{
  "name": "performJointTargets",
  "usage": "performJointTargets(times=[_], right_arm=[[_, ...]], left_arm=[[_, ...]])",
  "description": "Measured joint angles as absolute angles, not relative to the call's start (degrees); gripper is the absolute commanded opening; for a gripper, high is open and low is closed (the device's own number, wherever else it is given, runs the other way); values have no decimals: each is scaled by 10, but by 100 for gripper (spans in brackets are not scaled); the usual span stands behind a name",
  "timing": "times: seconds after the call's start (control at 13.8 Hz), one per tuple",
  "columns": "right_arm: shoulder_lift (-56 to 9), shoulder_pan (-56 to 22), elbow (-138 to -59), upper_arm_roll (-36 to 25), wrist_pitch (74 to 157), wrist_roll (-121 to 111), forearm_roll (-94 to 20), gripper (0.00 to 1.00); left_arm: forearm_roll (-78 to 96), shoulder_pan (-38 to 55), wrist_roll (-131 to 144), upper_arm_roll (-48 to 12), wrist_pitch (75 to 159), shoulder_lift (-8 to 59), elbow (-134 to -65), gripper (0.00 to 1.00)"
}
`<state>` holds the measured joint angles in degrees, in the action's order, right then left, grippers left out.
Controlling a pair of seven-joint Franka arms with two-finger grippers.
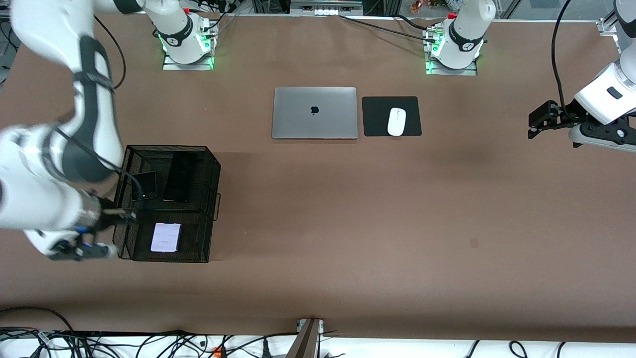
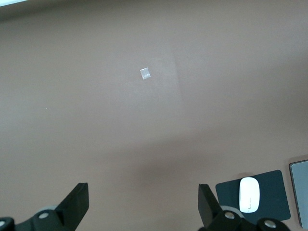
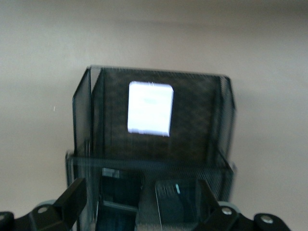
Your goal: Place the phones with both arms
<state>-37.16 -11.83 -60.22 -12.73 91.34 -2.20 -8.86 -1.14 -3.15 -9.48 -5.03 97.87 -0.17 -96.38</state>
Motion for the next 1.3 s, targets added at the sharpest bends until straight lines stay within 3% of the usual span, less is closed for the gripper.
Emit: performJointTargets(times=[0.29,0.51,0.72,1.3], right_arm=[[-264,-94,-689,-122,876,-21,-35,100],[-173,-34,-782,-70,878,-21,6,100],[-108,-17,-836,-55,878,-21,22,100],[-71,6,-885,-9,904,17,32,100]], left_arm=[[-11,-32,-95,-50,978,-1,-964,100],[-11,-32,-95,-50,978,-1,-964,100],[-11,-32,-95,-50,978,-1,-964,100],[-11,-32,-95,-50,978,-1,-964,100]])
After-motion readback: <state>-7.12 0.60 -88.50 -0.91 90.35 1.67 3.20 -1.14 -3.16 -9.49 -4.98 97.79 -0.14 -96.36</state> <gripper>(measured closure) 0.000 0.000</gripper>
